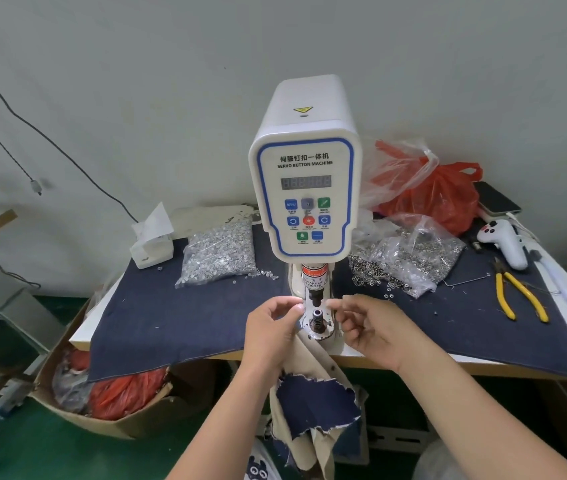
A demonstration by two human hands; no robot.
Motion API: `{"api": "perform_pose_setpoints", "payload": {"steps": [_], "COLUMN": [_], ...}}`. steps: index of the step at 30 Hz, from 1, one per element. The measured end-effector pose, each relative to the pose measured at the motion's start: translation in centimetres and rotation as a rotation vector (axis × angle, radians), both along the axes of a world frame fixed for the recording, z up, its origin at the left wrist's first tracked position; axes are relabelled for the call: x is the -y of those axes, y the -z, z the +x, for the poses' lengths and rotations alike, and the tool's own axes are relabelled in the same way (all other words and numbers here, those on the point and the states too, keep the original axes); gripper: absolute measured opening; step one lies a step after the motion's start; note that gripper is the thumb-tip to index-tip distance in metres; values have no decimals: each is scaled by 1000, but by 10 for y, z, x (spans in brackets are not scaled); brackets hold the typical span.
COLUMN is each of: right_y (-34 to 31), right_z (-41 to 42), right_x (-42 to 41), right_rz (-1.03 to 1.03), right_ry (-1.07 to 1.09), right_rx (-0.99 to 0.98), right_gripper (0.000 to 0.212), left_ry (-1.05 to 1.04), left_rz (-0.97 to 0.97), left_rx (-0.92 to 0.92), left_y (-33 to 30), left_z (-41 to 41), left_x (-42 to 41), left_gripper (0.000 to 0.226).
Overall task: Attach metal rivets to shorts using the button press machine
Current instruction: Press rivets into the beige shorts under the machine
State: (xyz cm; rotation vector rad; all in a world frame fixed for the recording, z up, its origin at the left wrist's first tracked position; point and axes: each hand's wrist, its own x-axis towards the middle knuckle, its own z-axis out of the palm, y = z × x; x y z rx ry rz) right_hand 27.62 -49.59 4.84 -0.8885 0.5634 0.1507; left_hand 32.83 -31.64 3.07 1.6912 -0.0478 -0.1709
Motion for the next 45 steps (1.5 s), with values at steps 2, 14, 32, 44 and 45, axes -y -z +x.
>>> {"api": "perform_pose_setpoints", "payload": {"steps": [2, 14, 32, 44, 45], "right_y": [8, 39, 42, 40, 39], "right_z": [-1, -6, -10, -16, -18], "right_x": [11, 37, 40, 36, 33], "right_rz": [-127, -388, -392, -528, -580], "right_ry": [53, 160, 142, 107, 90], "right_rx": [7, 36, 81, 108, 117], "right_gripper": [27, 23, 24, 24, 23], "left_ry": [11, 108, 147, 40, 71], "left_rz": [0, 291, 326, -133, -239], "left_rx": [0, 142, 149, -241, -254], "left_y": [1, 4, -5, -12, -10], "left_z": [-2, 2, 4, -6, -9], "left_x": [6, 12, 13, -11, -15], "left_gripper": [5, 13, 13, 23, 26]}}
